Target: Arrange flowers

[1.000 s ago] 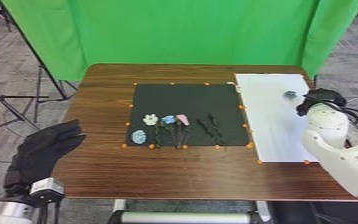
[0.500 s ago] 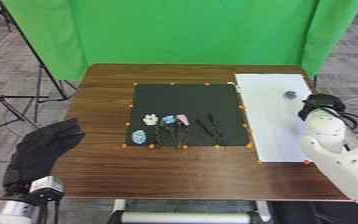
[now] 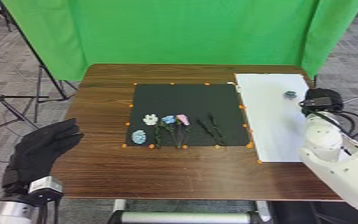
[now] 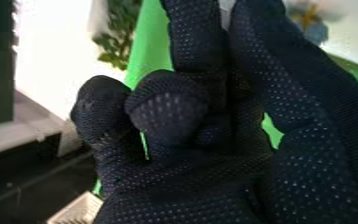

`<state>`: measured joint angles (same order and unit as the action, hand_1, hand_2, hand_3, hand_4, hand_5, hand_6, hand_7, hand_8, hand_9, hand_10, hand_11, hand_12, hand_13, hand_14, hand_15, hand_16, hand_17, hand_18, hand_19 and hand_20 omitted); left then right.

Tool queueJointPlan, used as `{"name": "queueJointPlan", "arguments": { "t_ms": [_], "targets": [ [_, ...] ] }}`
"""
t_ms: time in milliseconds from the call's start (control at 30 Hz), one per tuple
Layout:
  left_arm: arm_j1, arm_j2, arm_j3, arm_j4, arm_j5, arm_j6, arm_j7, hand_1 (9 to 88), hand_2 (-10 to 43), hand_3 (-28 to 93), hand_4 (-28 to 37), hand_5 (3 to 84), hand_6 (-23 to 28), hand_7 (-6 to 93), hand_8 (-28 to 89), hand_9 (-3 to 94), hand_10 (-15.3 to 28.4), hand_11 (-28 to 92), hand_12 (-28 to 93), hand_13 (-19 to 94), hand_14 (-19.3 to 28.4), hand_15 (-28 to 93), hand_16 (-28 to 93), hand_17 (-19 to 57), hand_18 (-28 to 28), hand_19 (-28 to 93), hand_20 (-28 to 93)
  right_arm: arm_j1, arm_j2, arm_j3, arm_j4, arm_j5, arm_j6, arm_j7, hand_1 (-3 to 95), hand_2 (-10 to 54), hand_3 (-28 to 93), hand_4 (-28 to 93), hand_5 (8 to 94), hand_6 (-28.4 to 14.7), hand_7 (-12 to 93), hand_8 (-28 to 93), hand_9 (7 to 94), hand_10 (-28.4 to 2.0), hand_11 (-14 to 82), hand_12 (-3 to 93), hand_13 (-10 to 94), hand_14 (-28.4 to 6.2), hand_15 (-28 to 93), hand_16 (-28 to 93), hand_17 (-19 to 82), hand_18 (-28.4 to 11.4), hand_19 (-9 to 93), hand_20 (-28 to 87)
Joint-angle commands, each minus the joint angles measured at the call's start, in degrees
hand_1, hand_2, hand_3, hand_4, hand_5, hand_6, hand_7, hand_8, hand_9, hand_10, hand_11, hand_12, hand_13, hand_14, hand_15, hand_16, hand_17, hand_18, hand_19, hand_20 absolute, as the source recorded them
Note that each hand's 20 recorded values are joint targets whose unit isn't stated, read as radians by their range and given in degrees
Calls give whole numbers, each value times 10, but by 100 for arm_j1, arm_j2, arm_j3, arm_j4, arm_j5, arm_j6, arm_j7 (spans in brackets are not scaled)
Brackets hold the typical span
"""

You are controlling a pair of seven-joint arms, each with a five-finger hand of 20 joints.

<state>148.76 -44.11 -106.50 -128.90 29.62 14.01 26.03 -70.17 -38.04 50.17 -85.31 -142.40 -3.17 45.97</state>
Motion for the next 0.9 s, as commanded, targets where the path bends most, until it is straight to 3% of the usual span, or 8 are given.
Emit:
{"name": "queueJointPlan", "arguments": {
  "t_ms": [33, 167, 200, 367, 567, 667, 833, 900],
  "targets": [
    [152, -68, -47, -38, -2, 8, 0, 278, 52, 820, -147, 484, 140, 174, -95, 397, 223, 322, 98, 275, 284, 624, -141, -91, 243, 601, 124, 236, 188, -245, -211, -307, 392, -162, 532, -61, 722, -282, 790, 6, 265, 16, 891, -81, 227, 260, 831, -31, 728, 211, 583, -163, 932, 334],
    [244, -1, -115, -58, -40, 63, 80, 279, 52, 819, -147, 485, 140, 174, -95, 396, 223, 323, 97, 275, 284, 624, -141, -91, 243, 601, 124, 445, 121, -408, -478, -234, 641, -469, 530, -63, 730, -283, 794, 5, 261, 20, 894, -82, 229, 260, 833, -30, 726, 213, 586, -163, 932, 334],
    [244, -25, -134, -65, -16, 45, 40, 279, 52, 819, -147, 485, 140, 174, -95, 395, 222, 323, 97, 275, 284, 624, -141, -91, 243, 601, 124, 508, 84, -465, -548, -284, 679, -590, 530, -63, 731, -283, 794, 5, 260, 21, 893, -82, 229, 261, 833, -31, 726, 214, 587, -163, 932, 334],
    [279, 120, -160, -60, -76, 99, 146, 279, 52, 819, -148, 484, 140, 173, -95, 395, 223, 323, 97, 275, 284, 624, -141, -91, 242, 601, 124, 985, -129, -1033, -846, -406, 958, -1095, 530, -62, 732, -283, 796, 4, 257, 25, 893, -82, 229, 261, 832, -32, 725, 217, 587, -163, 932, 334],
    [129, 182, -178, -31, -8, 38, -17, 279, 53, 817, -146, 483, 141, 171, -94, 394, 223, 320, 97, 274, 284, 623, -142, -91, 242, 601, 124, 1371, -736, -1623, -1049, -456, 943, -1584, 529, -62, 735, -283, 797, 4, 255, 26, 893, -83, 230, 261, 830, -31, 724, 220, 585, -163, 932, 337],
    [14, 147, -176, -20, 71, -40, -192, 279, 53, 816, -147, 484, 141, 171, -94, 394, 225, 319, 97, 274, 284, 622, -142, -91, 243, 601, 125, 1421, -1125, -1880, -940, -810, 855, -1829, 529, -62, 735, -283, 796, 3, 254, 27, 892, -84, 230, 261, 827, -32, 725, 221, 583, -163, 932, 338],
    [-25, 124, -156, -9, 87, -77, -288, 279, 54, 815, -147, 485, 142, 167, -93, 394, 226, 314, 99, 273, 284, 620, -142, -91, 243, 601, 125, 1281, -1720, -2056, -708, -903, 601, -1852, 526, -61, 737, -283, 796, 4, 254, 27, 890, -85, 232, 261, 824, -33, 726, 222, 579, -163, 932, 339],
    [3, 144, -160, -7, 40, -34, -220, 279, 54, 816, -146, 485, 142, 168, -91, 394, 226, 313, 99, 273, 284, 621, -141, -91, 243, 601, 125, 1224, -1804, -2134, -626, -1188, 519, -2045, 526, -60, 738, -283, 795, 5, 255, 28, 889, -86, 233, 262, 824, -32, 726, 222, 578, -163, 932, 339]
  ]
}}
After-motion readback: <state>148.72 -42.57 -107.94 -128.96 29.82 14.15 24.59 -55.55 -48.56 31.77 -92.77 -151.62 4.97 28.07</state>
